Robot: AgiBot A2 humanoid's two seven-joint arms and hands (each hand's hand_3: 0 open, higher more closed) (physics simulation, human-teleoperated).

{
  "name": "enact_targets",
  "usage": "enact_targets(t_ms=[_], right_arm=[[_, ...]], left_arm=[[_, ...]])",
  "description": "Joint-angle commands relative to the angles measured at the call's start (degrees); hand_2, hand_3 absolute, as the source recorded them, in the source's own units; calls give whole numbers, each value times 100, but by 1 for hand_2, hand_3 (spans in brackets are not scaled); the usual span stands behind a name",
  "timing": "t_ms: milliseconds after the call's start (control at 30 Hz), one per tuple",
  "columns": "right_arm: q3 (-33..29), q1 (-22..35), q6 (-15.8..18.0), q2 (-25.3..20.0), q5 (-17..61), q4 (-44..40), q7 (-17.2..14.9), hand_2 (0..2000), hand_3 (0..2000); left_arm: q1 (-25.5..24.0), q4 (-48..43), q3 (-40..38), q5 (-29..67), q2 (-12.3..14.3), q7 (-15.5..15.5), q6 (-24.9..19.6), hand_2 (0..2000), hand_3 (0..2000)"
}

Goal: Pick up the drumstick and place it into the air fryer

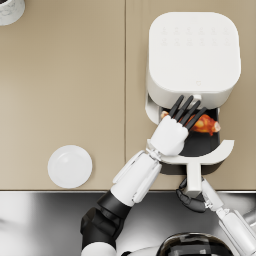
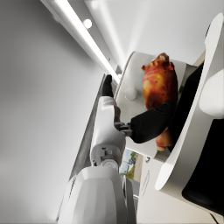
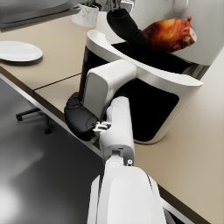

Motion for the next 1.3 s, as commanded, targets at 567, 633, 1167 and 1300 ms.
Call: enact_targets(t_ms=[567,633,1167,1300], right_arm=[[-503,821,221,-1502,-2,383,-3,2000,2000],[-714,1031,360,-1773,-1,53,-14,2000,2000],[-1838,3399,1434,-3160,48,-3642,-83,2000,2000],[-1379,3960,1520,-2966,55,-4435,-85,2000,2000]], left_arm=[[-2828,-2938,-3658,-2,-1335,7,53,0,0],[-2958,-3005,-3839,-3,-1342,7,54,0,0],[-3038,-2865,-4589,-4,-1338,7,55,0,0],[-3009,-2784,-4631,-4,-1343,7,55,0,0]])
